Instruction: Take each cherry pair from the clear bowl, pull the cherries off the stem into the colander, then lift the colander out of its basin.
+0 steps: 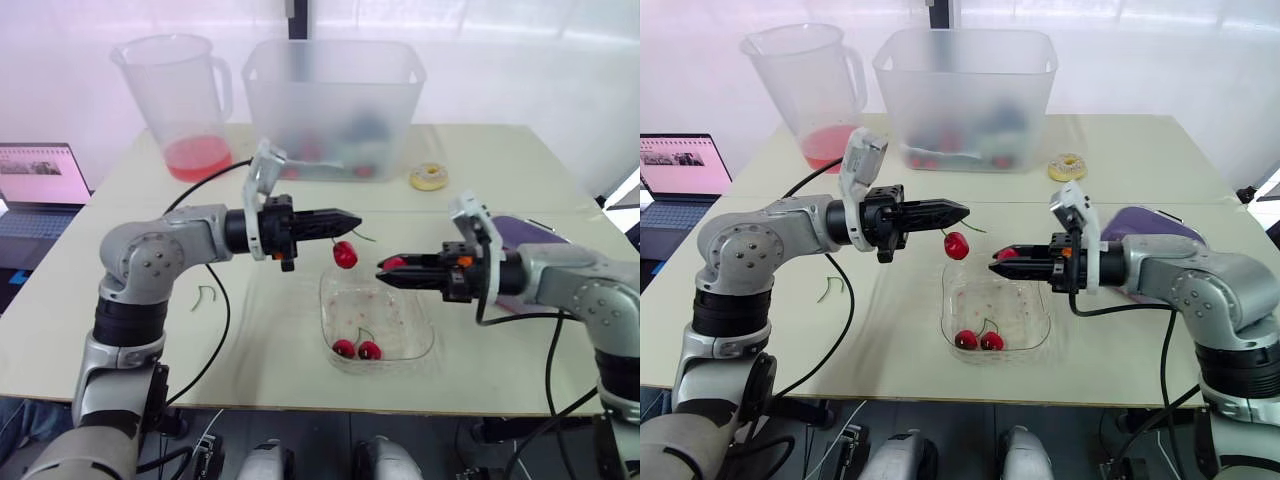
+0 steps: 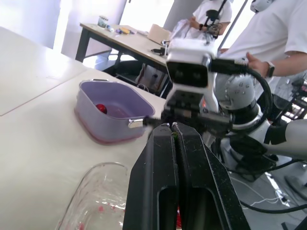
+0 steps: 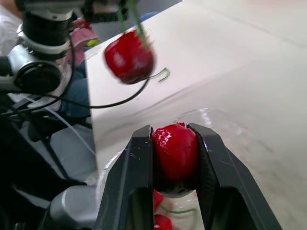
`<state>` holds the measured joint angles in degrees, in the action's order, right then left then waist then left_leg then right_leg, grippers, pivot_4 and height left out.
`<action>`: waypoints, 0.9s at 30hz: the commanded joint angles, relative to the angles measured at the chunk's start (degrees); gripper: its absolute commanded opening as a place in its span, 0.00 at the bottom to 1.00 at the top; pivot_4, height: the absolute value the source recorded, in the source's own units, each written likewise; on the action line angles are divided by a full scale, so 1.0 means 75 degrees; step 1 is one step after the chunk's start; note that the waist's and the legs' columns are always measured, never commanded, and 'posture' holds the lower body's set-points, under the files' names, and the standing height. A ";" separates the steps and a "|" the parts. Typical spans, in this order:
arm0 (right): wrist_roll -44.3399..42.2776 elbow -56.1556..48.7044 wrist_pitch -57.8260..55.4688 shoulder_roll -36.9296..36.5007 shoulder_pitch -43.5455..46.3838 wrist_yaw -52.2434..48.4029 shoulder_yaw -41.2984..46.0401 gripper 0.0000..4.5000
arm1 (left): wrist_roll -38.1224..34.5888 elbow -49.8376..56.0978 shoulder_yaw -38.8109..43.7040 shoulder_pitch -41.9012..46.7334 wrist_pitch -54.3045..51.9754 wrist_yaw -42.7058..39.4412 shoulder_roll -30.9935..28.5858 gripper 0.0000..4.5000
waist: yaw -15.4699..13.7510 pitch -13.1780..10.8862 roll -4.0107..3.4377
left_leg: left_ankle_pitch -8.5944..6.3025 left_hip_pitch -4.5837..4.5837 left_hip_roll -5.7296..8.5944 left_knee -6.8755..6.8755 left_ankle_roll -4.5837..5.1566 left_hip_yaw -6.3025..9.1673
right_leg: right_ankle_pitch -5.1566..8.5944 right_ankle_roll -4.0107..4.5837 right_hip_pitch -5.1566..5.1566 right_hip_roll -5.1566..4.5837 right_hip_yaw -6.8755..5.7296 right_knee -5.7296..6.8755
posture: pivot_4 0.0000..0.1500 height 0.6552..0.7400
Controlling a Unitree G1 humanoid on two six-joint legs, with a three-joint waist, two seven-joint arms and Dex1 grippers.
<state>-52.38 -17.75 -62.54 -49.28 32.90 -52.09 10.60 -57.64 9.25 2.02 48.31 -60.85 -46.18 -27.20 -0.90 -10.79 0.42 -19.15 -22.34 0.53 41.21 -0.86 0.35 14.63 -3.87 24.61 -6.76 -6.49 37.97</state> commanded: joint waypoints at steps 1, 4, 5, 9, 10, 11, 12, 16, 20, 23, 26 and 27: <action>0.0811 0.1082 0.0680 -0.0739 0.0462 0.0165 0.0560 0.13 | -0.0278 0.0292 0.0365 -0.0060 0.0282 -0.0383 -0.0044 0.00 | 0.0011 0.0000 0.0000 | 0.0000 0.0000 0.0002 0.0000 0.0001 -0.0003 | 0.0000 0.0000 0.0000 -0.0001 0.0000 0.0000 | 1.00 0.39; 0.2110 0.2511 0.1670 -0.1536 0.0488 0.0394 0.0456 0.13 | -0.0245 0.0208 0.0416 -0.0188 0.0429 -0.0499 -0.0002 0.00 | -0.0004 0.0000 0.0001 | -0.0001 0.0001 0.0001 -0.0003 0.0002 -0.0006 | 0.0000 0.0000 0.0000 0.0000 0.0001 -0.0002 | 1.00 0.39; 0.2496 0.2901 0.2005 -0.1712 0.0450 0.0503 0.0391 0.13 | -0.0203 0.0180 0.0423 -0.0201 0.0485 -0.0513 0.0001 0.00 | -0.0007 0.0000 0.0001 | -0.0001 0.0000 0.0002 -0.0003 0.0001 -0.0006 | 0.0000 0.0000 0.0000 0.0000 0.0000 -0.0002 | 1.00 0.39; 0.3528 0.3690 0.2981 -0.1885 -0.0049 0.0726 0.0165 0.13 | -0.0034 0.0112 0.0411 -0.0251 0.0645 -0.0565 -0.0060 0.00 | 0.0028 0.0000 0.0001 | -0.0001 0.0001 -0.0003 -0.0005 0.0002 -0.0016 | 0.0000 0.0000 0.0000 0.0001 0.0000 -0.0003 | 1.00 0.39; 0.3835 0.3871 0.3257 -0.1886 -0.0283 0.0822 0.0086 0.13 | 0.0012 0.0110 0.0403 -0.0276 0.0687 -0.0568 -0.0067 0.00 | 0.0032 0.0000 0.0001 | -0.0001 0.0004 -0.0008 -0.0006 0.0001 -0.0017 | 0.0000 0.0000 0.0000 0.0003 0.0001 -0.0002 | 1.00 0.39; 0.4084 0.4012 0.3482 -0.1886 -0.0458 0.0891 0.0028 0.13 | 0.0035 0.0111 0.0399 -0.0295 0.0718 -0.0553 -0.0062 0.00 | 0.0032 -0.0001 0.0000 | 0.0000 0.0006 -0.0010 -0.0007 0.0001 -0.0019 | 0.0000 0.0000 0.0000 0.0003 0.0000 -0.0001 | 1.00 0.39; 0.4293 0.4139 0.3688 -0.1886 -0.0611 0.0946 -0.0015 0.13 | 0.0050 0.0115 0.0403 -0.0315 0.0750 -0.0518 -0.0047 0.00 | 0.0029 0.0000 -0.0002 | 0.0000 0.0006 -0.0010 -0.0007 0.0000 -0.0021 | 0.0000 0.0000 0.0000 0.0003 0.0001 0.0000 | 1.00 0.39; 0.4655 0.4464 0.3946 -0.1884 -0.1051 0.0871 -0.0074 0.13 | 0.0048 0.0226 0.0445 -0.0501 0.0831 -0.0462 -0.0039 0.00 | 0.0023 -0.0001 -0.0005 | 0.0000 0.0007 -0.0009 -0.0006 -0.0001 -0.0021 | 0.0000 0.0000 0.0000 0.0002 0.0001 0.0000 | 1.00 0.39; 0.4704 0.4558 0.3917 -0.1873 -0.1001 0.0726 0.0003 0.52 | 0.0324 0.0173 0.0302 -0.0511 0.0925 -0.0438 -0.0133 0.00 | 0.0023 -0.0001 -0.0005 | 0.0001 0.0008 -0.0010 -0.0005 -0.0003 -0.0018 | 0.0000 0.0000 0.0000 0.0005 0.0001 0.0000 | 1.00 0.39; 0.4703 0.4498 0.3839 -0.1961 -0.0900 0.0612 0.0075 0.86 | 0.0428 0.0092 0.0275 -0.0440 0.0981 -0.0429 -0.0101 0.00 | 0.0021 -0.0001 -0.0005 | 0.0002 0.0007 -0.0010 -0.0005 -0.0003 -0.0019 | 0.0000 0.0000 0.0000 0.0004 0.0001 -0.0001 | 1.00 0.39; 0.4470 0.4082 0.3356 -0.2163 -0.0623 0.0365 0.0230 0.99 | 0.0352 0.0083 0.0390 -0.0374 0.1055 -0.0415 0.0029 0.00 | 0.0010 -0.0002 -0.0006 | 0.0002 0.0006 -0.0009 -0.0004 -0.0003 -0.0018 | 0.0000 0.0000 0.0000 0.0003 0.0001 -0.0001 | 1.00 0.39; 0.4424 0.3953 0.3216 -0.2208 -0.0538 0.0303 0.0261 0.99 | 0.0312 0.0082 0.0433 -0.0359 0.1066 -0.0408 0.0071 0.00 | 0.0010 -0.0002 -0.0007 | 0.0002 0.0006 -0.0008 -0.0003 -0.0003 -0.0018 | 0.0000 0.0000 0.0000 0.0002 0.0001 -0.0001 | 1.00 0.39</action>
<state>-18.06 15.19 -37.20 -63.57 26.64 -48.87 9.76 -54.41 9.05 3.71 43.98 -54.22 -49.43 -26.93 -0.83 -10.81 0.37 -19.14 -22.30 0.48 41.19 -0.88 0.22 14.63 -3.87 24.60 -6.75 -6.48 37.97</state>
